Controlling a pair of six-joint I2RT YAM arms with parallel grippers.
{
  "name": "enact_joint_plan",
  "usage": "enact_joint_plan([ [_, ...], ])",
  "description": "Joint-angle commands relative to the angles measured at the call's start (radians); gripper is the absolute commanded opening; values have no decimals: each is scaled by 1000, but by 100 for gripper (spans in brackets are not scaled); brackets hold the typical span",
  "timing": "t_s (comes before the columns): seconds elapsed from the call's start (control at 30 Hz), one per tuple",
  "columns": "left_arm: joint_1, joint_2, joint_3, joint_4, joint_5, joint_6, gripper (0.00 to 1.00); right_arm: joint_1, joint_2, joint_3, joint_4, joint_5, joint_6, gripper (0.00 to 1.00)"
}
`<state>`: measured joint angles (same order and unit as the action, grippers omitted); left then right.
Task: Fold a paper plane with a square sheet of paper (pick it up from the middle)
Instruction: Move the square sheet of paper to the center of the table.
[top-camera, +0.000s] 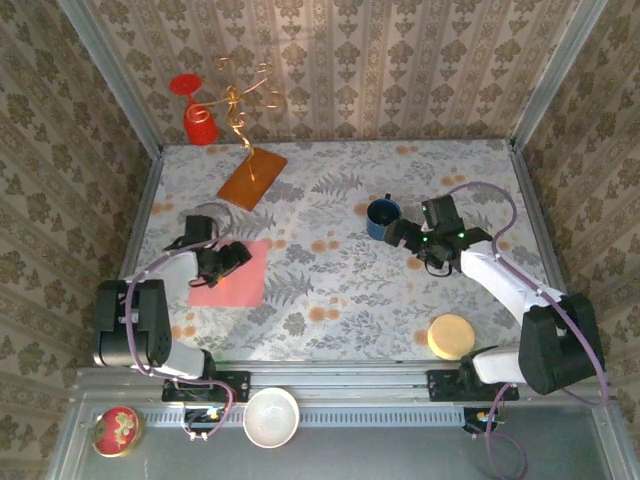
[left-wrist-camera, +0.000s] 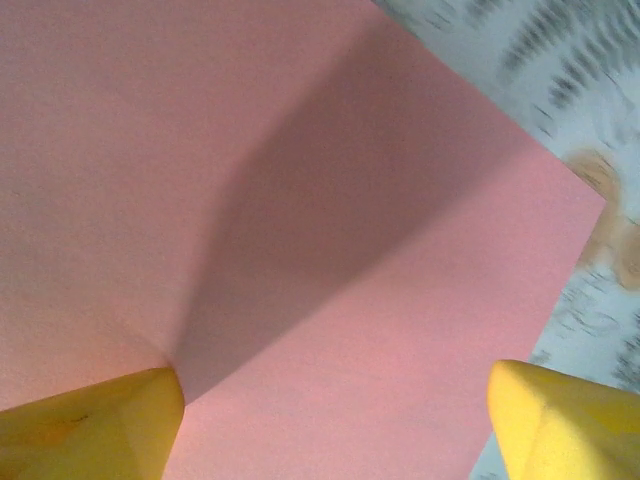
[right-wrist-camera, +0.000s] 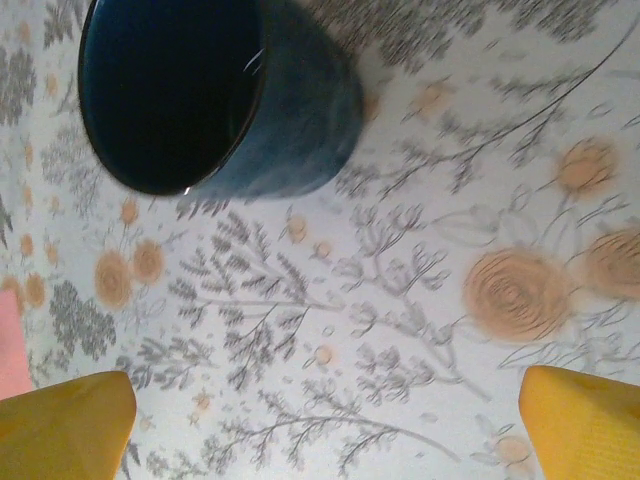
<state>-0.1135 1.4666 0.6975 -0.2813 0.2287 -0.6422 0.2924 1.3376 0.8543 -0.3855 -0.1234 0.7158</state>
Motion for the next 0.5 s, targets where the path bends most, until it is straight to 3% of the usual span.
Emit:
enact_joint_plan([
  [0.0, -142, 60, -4, -61, 23, -162, 80, 69, 18, 29, -55, 57, 60, 99],
  [0.23, -426, 133, 72, -37, -5, -459, 75, 231, 117, 51, 9, 57, 120, 94],
  [0.33, -480, 146, 108, 22, 38, -506, 73, 280, 165, 72, 30, 41, 134, 91],
  [0.47, -462, 98, 176, -23, 72, -424, 75, 309, 193, 93, 21, 37, 141, 85],
])
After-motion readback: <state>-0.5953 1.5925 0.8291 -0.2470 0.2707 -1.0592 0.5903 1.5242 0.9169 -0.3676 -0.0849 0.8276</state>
